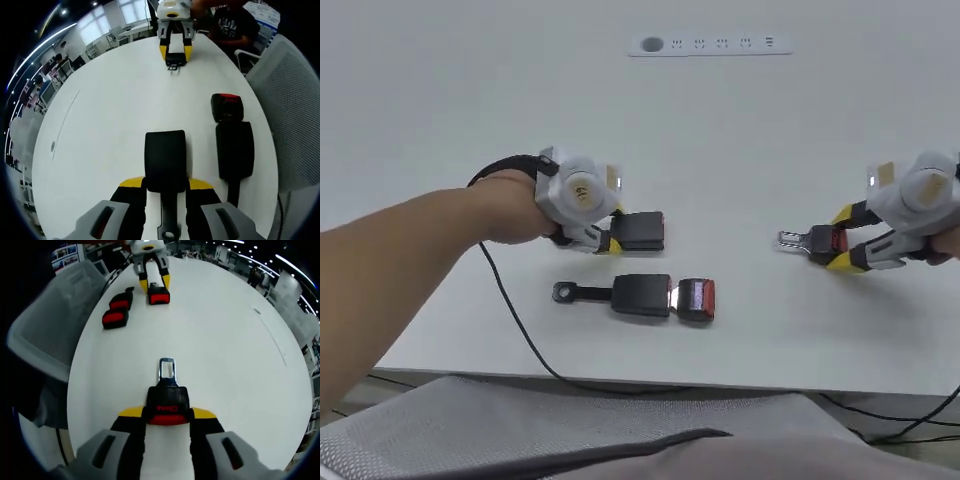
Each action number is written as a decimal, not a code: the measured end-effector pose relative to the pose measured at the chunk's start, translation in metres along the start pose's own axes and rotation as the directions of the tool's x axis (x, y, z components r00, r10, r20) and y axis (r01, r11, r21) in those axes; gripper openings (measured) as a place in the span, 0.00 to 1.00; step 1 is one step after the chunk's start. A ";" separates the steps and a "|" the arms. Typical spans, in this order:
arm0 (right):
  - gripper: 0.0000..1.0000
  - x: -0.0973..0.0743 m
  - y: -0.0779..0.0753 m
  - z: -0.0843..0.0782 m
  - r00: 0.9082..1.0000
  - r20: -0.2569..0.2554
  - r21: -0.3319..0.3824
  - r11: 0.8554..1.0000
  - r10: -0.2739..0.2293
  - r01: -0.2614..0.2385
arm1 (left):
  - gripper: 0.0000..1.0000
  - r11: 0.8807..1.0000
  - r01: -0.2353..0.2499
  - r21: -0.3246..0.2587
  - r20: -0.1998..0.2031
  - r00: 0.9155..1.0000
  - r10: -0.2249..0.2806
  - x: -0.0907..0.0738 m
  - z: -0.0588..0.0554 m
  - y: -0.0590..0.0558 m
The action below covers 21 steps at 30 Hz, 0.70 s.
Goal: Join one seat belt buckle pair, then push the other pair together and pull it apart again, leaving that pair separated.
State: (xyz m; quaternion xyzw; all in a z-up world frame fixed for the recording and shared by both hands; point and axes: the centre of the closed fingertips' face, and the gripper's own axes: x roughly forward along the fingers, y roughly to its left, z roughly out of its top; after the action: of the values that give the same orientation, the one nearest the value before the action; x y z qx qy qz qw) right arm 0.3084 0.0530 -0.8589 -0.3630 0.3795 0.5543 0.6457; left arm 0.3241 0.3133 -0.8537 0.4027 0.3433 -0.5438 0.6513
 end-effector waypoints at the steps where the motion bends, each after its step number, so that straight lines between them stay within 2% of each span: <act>1: 0.34 0.000 0.000 0.000 1.000 -0.003 -0.002 1.000 0.001 -0.001 | 0.30 1.000 -0.002 0.010 -0.006 1.000 0.002 0.001 0.000 0.000; 5: 0.34 0.000 0.000 0.002 1.000 -0.021 0.001 1.000 -0.008 0.009 | 0.30 1.000 0.000 0.004 -0.011 1.000 0.000 0.000 -0.001 0.000; 12: 0.34 0.002 0.003 0.009 0.999 -0.023 -0.008 1.000 -0.026 0.026 | 0.30 1.000 0.000 0.007 -0.006 1.000 0.000 -0.001 -0.001 -0.001; 21: 0.34 0.014 0.004 0.036 1.000 -0.002 -0.017 0.999 -0.030 0.030 | 0.30 1.000 -0.004 0.005 -0.010 1.000 0.004 -0.002 0.000 -0.002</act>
State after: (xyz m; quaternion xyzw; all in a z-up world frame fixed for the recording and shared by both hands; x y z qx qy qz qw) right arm 0.3093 0.0919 -0.8558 -0.3747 0.3699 0.5474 0.6505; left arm 0.3216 0.3142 -0.8521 0.4074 0.3445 -0.5414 0.6498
